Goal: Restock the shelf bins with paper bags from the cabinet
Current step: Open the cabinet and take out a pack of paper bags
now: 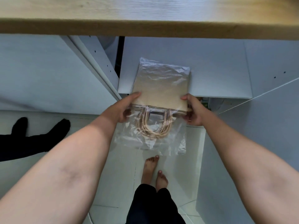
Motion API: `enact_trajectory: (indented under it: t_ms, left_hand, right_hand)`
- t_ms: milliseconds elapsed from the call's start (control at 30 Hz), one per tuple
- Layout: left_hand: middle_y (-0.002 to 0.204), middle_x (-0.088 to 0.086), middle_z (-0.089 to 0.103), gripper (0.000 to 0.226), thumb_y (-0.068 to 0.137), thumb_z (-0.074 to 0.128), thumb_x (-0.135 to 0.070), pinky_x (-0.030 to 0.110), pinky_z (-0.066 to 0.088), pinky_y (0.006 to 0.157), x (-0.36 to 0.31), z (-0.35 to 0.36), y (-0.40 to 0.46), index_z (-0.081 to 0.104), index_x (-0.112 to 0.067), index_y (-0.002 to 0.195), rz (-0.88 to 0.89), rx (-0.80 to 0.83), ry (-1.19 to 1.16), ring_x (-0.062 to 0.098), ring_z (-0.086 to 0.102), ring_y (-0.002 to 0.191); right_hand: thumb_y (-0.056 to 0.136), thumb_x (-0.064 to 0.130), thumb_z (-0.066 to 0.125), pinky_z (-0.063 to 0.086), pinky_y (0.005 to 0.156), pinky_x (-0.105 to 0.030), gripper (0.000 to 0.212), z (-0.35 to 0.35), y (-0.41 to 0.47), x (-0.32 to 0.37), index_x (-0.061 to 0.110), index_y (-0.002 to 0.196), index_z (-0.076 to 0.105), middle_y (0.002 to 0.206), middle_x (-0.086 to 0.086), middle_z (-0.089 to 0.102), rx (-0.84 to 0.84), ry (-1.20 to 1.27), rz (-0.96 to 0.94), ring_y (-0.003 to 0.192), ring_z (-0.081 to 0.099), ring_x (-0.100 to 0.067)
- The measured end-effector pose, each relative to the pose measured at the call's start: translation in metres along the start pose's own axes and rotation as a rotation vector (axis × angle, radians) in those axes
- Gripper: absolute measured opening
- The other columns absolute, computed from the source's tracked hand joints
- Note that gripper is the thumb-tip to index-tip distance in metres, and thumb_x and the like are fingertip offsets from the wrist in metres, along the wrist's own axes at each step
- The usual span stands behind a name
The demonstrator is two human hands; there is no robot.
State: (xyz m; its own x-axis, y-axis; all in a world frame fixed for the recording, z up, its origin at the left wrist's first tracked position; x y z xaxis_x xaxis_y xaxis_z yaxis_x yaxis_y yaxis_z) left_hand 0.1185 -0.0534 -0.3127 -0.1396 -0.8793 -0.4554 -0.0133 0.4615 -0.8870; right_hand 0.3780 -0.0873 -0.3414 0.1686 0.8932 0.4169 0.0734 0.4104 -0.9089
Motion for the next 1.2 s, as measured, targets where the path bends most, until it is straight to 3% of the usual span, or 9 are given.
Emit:
enact_trajectory:
  t_ms: [133, 333, 433, 533, 600, 733, 933, 1067, 1200]
  left_hand:
    - [0.085, 0.002, 0.068, 0.04, 0.07, 0.079, -0.049, 0.023, 0.056, 0.063, 0.031, 0.005, -0.02, 0.066, -0.018, 0.091, -0.058, 0.123, -0.002, 0.015, 0.063, 0.069]
    - [0.062, 0.002, 0.071, 0.025, 0.082, 0.071, -0.036, 0.018, 0.053, 0.047, 0.049, 0.008, -0.054, 0.061, -0.016, 0.094, -0.01, 0.162, -0.046, 0.013, 0.066, 0.046]
    - [0.067, 0.007, 0.073, 0.03, 0.081, 0.073, -0.035, 0.026, 0.057, 0.049, 0.048, 0.004, -0.076, 0.062, -0.012, 0.095, -0.02, 0.187, -0.032, 0.019, 0.069, 0.05]
    - [0.067, 0.009, 0.072, 0.029, 0.082, 0.072, -0.034, 0.028, 0.058, 0.048, 0.041, 0.0, -0.099, 0.063, -0.009, 0.092, -0.017, 0.213, 0.038, 0.02, 0.068, 0.048]
    - [0.064, 0.01, 0.072, 0.03, 0.082, 0.071, -0.035, 0.027, 0.057, 0.047, 0.036, -0.007, -0.118, 0.064, -0.007, 0.089, -0.021, 0.24, 0.102, 0.021, 0.067, 0.046]
    - [0.069, 0.009, 0.073, 0.03, 0.078, 0.073, -0.035, 0.028, 0.058, 0.057, 0.021, -0.027, -0.154, 0.065, -0.009, 0.09, 0.018, 0.273, 0.198, 0.022, 0.069, 0.052]
    - [0.067, 0.007, 0.072, 0.022, 0.083, 0.07, -0.031, 0.032, 0.053, 0.075, -0.013, -0.023, -0.224, 0.067, -0.01, 0.084, 0.157, 0.326, 0.363, 0.023, 0.067, 0.064]
    - [0.044, -0.004, 0.065, 0.015, 0.094, 0.054, -0.025, 0.024, 0.052, 0.057, -0.041, 0.016, -0.275, 0.057, -0.013, 0.084, 0.353, 0.405, 0.49, 0.012, 0.066, 0.042]
    - [0.044, -0.006, 0.065, 0.015, 0.094, 0.054, -0.025, 0.021, 0.052, 0.053, -0.068, 0.05, -0.317, 0.057, -0.014, 0.084, 0.491, 0.459, 0.554, 0.008, 0.063, 0.038]
  right_hand:
    - [0.06, 0.06, 0.075, 0.046, 0.067, -0.024, 0.058, -0.004, -0.018, -0.033, 0.019, 0.101, 0.066, 0.083, -0.003, 0.064, 0.054, 0.011, 0.018, 0.077, 0.059, -0.019]
    - [0.087, 0.034, 0.065, 0.056, 0.047, -0.026, 0.022, 0.003, -0.06, -0.063, 0.015, 0.098, 0.061, 0.077, -0.008, 0.07, 0.138, 0.168, -0.018, 0.061, 0.069, -0.018]
    - [0.088, 0.031, 0.064, 0.059, 0.049, -0.028, 0.018, 0.003, -0.083, -0.067, 0.014, 0.095, 0.062, 0.066, -0.006, 0.073, 0.119, 0.194, -0.063, 0.052, 0.07, -0.016]
    - [0.084, 0.034, 0.068, 0.059, 0.064, -0.031, 0.026, 0.005, -0.104, -0.072, 0.014, 0.099, 0.064, 0.075, -0.007, 0.074, 0.092, 0.16, -0.078, 0.058, 0.07, -0.018]
    - [0.085, 0.035, 0.067, 0.058, 0.057, -0.028, 0.022, 0.008, -0.128, -0.071, 0.015, 0.094, 0.065, 0.071, -0.006, 0.073, 0.073, 0.157, -0.098, 0.055, 0.069, -0.018]
    - [0.083, 0.039, 0.068, 0.051, 0.056, -0.026, 0.024, 0.014, -0.178, -0.071, 0.016, 0.083, 0.063, 0.065, -0.005, 0.065, -0.017, 0.112, -0.126, 0.054, 0.06, -0.018]
    - [0.083, 0.044, 0.067, 0.036, 0.035, -0.012, 0.04, 0.0, -0.234, -0.076, 0.019, 0.056, 0.052, 0.038, 0.004, 0.046, -0.102, 0.115, -0.117, 0.027, 0.037, -0.009]
    - [0.091, 0.041, 0.057, 0.024, 0.028, -0.009, 0.049, -0.019, -0.291, -0.07, 0.019, 0.053, 0.035, 0.029, 0.005, 0.032, -0.103, 0.213, -0.195, 0.02, 0.024, -0.007]
    - [0.093, 0.038, 0.055, 0.019, 0.028, -0.007, 0.048, -0.042, -0.357, -0.062, 0.016, 0.054, 0.036, 0.028, 0.005, 0.032, -0.129, 0.289, -0.267, 0.018, 0.022, -0.004]
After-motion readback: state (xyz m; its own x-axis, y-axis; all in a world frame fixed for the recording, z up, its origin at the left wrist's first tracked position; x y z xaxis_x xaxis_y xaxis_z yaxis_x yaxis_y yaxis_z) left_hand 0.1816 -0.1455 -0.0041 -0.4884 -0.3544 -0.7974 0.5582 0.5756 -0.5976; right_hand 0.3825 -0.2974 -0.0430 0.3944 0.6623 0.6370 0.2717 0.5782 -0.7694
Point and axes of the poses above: each hand's wrist, its own y-axis towards the middle knuckle, its own z-axis out of the palm, x = y × z, the point moved 10 cm from there along y, towards the middle knuckle
